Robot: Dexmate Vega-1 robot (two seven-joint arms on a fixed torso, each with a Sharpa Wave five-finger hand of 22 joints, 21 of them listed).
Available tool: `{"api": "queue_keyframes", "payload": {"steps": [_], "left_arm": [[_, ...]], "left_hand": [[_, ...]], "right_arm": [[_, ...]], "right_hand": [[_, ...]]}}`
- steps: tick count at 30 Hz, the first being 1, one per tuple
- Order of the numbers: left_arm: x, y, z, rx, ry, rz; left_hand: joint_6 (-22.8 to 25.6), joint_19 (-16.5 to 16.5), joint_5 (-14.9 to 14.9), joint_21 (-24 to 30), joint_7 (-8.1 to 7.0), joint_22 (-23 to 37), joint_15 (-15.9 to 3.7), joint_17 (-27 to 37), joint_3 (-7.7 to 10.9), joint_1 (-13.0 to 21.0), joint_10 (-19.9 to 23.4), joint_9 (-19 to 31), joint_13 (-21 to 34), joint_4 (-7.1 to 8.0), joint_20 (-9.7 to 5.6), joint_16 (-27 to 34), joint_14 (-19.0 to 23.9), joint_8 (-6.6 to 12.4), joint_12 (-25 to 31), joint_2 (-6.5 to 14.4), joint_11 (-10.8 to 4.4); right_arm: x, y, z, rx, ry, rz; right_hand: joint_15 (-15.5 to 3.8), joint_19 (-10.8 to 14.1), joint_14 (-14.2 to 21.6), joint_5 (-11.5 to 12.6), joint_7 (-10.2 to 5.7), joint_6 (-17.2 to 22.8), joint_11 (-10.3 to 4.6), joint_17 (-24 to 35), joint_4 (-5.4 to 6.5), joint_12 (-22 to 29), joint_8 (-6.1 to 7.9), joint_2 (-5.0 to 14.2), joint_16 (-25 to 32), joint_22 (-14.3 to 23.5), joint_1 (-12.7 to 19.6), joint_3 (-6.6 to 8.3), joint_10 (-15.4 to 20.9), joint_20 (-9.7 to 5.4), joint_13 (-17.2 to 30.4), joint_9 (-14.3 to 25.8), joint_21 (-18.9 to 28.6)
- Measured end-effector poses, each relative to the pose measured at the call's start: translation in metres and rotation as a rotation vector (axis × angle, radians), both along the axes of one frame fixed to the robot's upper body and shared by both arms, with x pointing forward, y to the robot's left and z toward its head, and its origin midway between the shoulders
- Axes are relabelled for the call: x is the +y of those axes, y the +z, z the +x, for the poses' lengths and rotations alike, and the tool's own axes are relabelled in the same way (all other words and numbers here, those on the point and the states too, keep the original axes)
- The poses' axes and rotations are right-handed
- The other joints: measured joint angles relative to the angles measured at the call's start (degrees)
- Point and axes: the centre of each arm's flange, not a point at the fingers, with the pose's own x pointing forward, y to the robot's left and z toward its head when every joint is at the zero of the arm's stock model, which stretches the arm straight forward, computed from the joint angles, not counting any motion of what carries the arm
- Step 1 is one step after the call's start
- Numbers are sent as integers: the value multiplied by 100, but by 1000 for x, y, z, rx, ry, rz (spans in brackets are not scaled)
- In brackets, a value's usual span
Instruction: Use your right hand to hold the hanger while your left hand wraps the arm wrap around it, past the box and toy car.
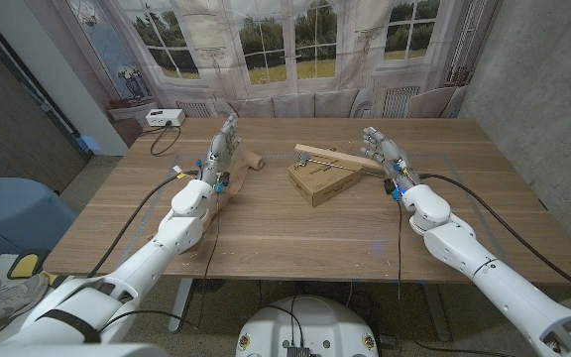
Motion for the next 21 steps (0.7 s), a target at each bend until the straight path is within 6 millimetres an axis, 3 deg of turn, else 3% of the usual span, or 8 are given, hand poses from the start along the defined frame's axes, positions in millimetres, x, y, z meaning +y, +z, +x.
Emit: {"api": "queue_keyframes", "payload": {"steps": [4, 9, 21], "left_arm": [[1, -3, 2, 2, 1, 6], [1, -4, 2, -1, 1, 13], [12, -3, -5, -17, 4, 27]], "left_hand": [[0, 0, 0, 0, 0, 0, 0, 0, 0, 0, 0, 0, -2, 0, 0, 0, 0, 0, 0, 0, 0], [0, 52, 0, 45, 1, 0, 0, 0, 0, 0, 22, -1, -16, 0, 7, 21, 0, 0, 0, 0, 21], [0, 94, 0, 45, 1, -1, -32, -27, 0, 0, 21, -1, -55, 0, 30, 22, 32, 22, 0, 0, 21]], "right_arm": [[5, 7, -6, -35, -36, -19], [10, 15, -14, -78, -95, -45], [21, 33, -29, -153, -232, -129]], "right_hand": [[-103, -364, -218, 0, 0, 0, -83, -151, -31, -23, 0, -18, -161, -26, 14, -31, -84, -187, -27, 0, -204], [-107, -620, -317, 0, 0, 0, -124, -251, -54, -51, 0, -78, -227, -27, 59, -54, -125, -231, -53, 0, -315], [-117, -563, -367, 0, -83, -42, -144, -343, -54, -50, -31, -77, -248, -26, 59, -54, -144, -105, -53, -1, -324]]}}
